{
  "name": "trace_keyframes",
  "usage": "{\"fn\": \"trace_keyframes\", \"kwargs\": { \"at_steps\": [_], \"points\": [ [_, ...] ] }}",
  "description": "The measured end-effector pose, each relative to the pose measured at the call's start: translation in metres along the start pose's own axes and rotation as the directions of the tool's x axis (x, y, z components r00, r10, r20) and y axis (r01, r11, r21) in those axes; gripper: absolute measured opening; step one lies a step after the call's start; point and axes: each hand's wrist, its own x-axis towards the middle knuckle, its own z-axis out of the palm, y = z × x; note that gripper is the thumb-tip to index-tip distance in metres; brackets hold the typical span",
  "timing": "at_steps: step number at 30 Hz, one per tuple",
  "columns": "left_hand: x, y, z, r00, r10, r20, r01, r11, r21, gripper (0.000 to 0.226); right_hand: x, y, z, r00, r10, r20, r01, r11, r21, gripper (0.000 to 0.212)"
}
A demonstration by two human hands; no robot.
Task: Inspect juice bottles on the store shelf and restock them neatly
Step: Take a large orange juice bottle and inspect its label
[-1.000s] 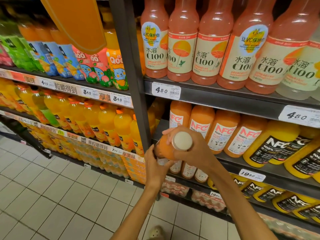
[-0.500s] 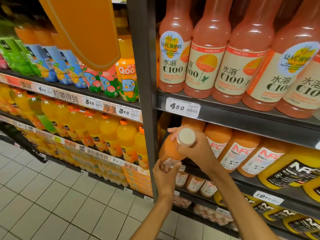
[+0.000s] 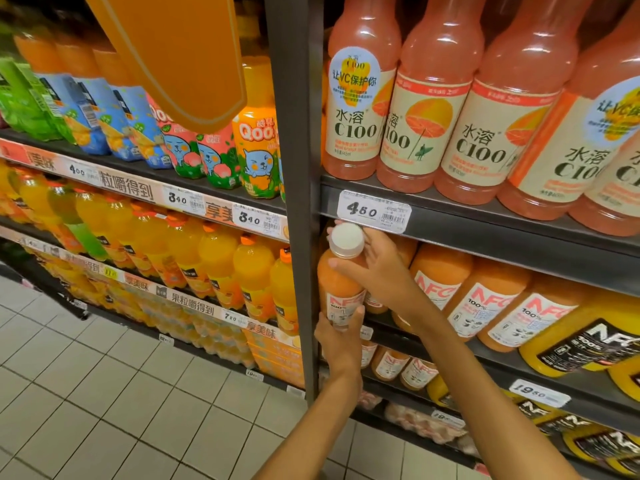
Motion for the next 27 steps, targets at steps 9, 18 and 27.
{"fn": "trace_keyframes", "kwargs": {
  "at_steps": [9,18,27],
  "points": [
    [0.000,-0.008,-0.007,0.998,0.038,-0.057,-0.027,0.983,0.183,0.070,-0.008,-0.005,0.001,0.995,-0.090,-0.032,0.089,0.996,-0.031,0.043],
    [-0.005,-0.024,-0.026,0.998,-0.030,-0.052,0.039,0.982,0.185,0.074,-0.012,0.014,-0.001,0.996,0.065,-0.066,-0.050,0.976,0.211,0.033],
    [-0.005,-0.016,-0.022,0.998,0.006,-0.062,0.004,0.988,0.153,0.069,0.006,0.000,-0.015,0.949,0.281,-0.142,-0.244,0.941,0.235,0.050]
  ]
}}
